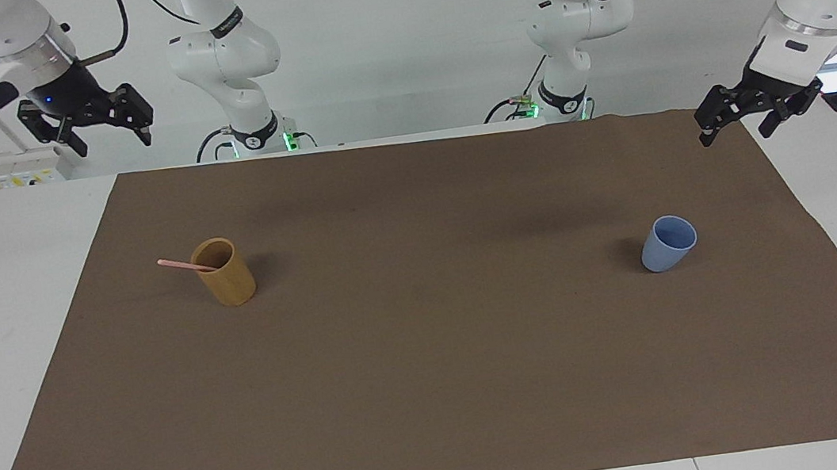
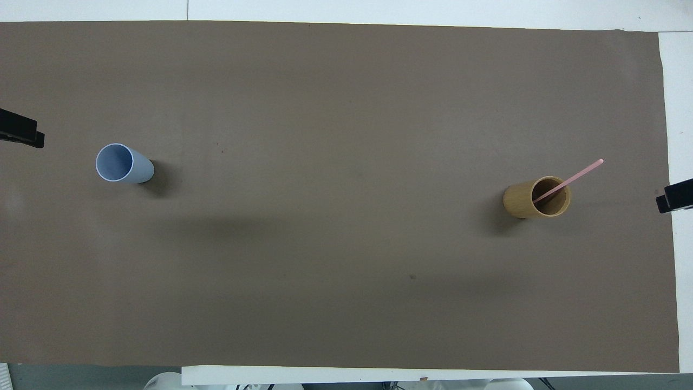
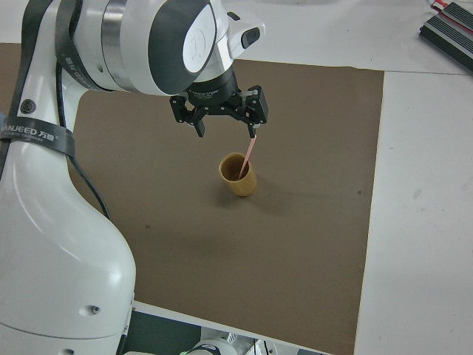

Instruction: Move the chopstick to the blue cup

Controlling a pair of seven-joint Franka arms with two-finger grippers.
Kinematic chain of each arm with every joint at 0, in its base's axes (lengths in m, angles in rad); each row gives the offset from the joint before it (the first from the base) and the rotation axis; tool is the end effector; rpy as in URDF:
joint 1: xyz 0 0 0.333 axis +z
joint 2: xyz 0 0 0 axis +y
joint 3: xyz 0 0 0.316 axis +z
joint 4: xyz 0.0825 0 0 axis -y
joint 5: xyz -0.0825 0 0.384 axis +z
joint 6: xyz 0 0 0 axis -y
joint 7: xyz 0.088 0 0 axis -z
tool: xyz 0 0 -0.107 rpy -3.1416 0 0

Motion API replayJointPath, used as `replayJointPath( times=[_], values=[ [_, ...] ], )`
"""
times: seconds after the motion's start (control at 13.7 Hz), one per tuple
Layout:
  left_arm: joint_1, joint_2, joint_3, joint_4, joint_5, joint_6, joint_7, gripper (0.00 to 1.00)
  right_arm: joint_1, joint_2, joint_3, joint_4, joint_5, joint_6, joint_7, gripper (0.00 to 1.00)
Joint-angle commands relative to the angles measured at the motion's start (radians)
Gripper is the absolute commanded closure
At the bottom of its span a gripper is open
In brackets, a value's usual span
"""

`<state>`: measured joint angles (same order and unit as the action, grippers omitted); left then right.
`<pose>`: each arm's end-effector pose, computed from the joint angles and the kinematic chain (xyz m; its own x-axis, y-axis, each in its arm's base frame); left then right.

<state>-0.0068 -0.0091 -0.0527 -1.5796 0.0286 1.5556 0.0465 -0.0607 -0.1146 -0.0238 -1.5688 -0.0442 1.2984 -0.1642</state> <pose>0.5492 -0.0298 0.6241 0.9943 -0.1053 -0.0162 -0.1058 -0.9940 -0.0283 0.4857 -0.0476 0.6637 0.9847 0.0693 -0.1596 0.0727 -0.9972 0.0153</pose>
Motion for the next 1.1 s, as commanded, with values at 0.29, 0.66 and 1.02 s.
replayJointPath(
  times=[0.29, 0.66, 1.02],
  values=[
    [0.080, -0.078, 0.007, -0.194, 0.001, 0.178, 0.004, 0.00, -0.010, -0.019, 0.004, -0.022, 0.021, 0.007, 0.006, 0.00],
    [0.119, -0.094, 0.008, -0.497, 0.001, 0.544, -0.095, 0.00, -0.010, -0.019, 0.004, -0.022, 0.021, 0.007, 0.006, 0.00],
    [0.100, 0.001, 0.007, -0.551, 0.002, 0.653, -0.148, 0.00, -0.010, -0.019, 0.004, -0.022, 0.020, 0.007, 0.006, 0.00]
  ],
)
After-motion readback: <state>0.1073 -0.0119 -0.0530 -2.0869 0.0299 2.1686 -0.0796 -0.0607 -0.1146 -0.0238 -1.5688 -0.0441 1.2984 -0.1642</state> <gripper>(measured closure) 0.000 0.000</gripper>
